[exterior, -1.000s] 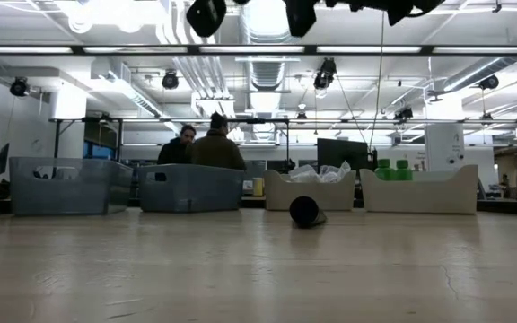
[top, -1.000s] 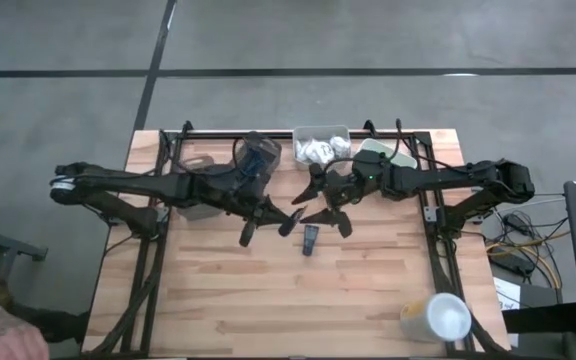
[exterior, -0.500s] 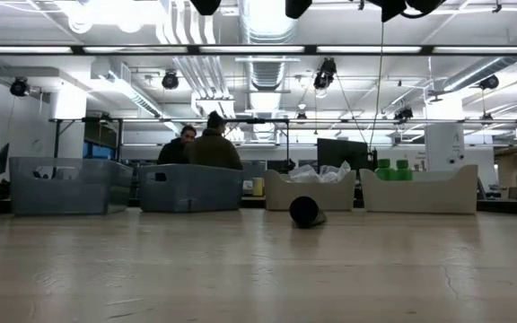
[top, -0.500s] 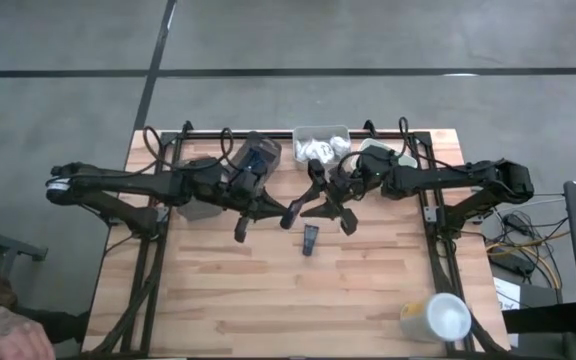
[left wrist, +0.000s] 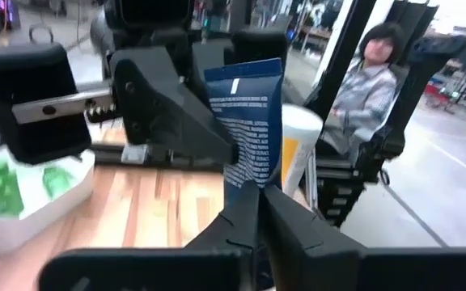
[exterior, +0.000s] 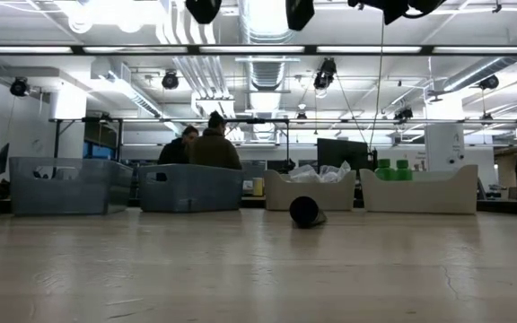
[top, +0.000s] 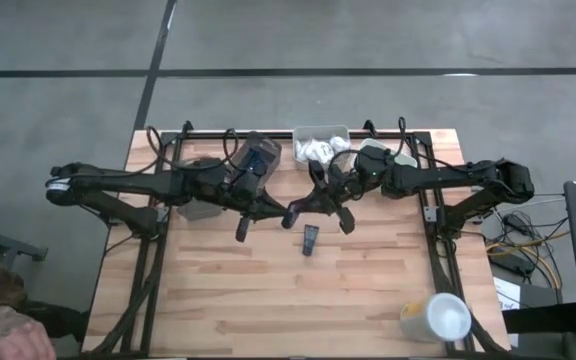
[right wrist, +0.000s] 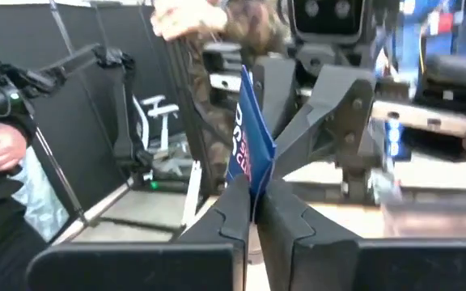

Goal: Pick & Place Travel size toiletries
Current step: Put the left shaving cream into the left black bin

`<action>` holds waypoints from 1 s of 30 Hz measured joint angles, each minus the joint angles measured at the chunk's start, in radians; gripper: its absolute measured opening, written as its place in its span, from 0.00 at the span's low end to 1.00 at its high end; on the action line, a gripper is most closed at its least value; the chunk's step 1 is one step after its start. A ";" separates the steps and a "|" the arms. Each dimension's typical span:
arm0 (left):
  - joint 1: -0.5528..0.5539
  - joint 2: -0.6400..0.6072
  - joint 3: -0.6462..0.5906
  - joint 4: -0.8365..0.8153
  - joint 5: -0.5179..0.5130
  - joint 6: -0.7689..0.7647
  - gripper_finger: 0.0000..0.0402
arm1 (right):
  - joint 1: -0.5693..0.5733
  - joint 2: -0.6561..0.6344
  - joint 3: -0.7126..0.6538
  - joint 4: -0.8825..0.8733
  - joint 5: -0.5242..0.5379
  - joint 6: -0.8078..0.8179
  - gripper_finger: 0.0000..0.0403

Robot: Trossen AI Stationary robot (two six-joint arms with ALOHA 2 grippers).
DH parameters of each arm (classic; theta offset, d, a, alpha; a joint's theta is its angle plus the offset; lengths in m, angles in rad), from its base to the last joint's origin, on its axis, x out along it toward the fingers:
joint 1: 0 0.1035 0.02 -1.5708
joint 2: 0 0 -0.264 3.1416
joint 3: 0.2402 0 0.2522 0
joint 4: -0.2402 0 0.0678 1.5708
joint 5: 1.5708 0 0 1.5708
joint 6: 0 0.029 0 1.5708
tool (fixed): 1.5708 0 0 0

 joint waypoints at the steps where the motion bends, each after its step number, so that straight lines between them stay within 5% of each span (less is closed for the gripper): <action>1: 0.000 0.000 0.000 -0.021 -0.001 -0.004 0.06 | 0.000 0.000 0.000 -0.021 0.002 0.007 0.03; 15: 0.054 0.000 0.000 -0.198 -0.008 -0.208 0.41 | 0.002 0.001 0.000 -0.330 0.211 -0.044 0.02; 30: 0.055 0.057 0.000 -0.141 -0.141 -0.177 0.42 | 0.001 0.047 0.000 -0.316 0.306 -0.061 0.03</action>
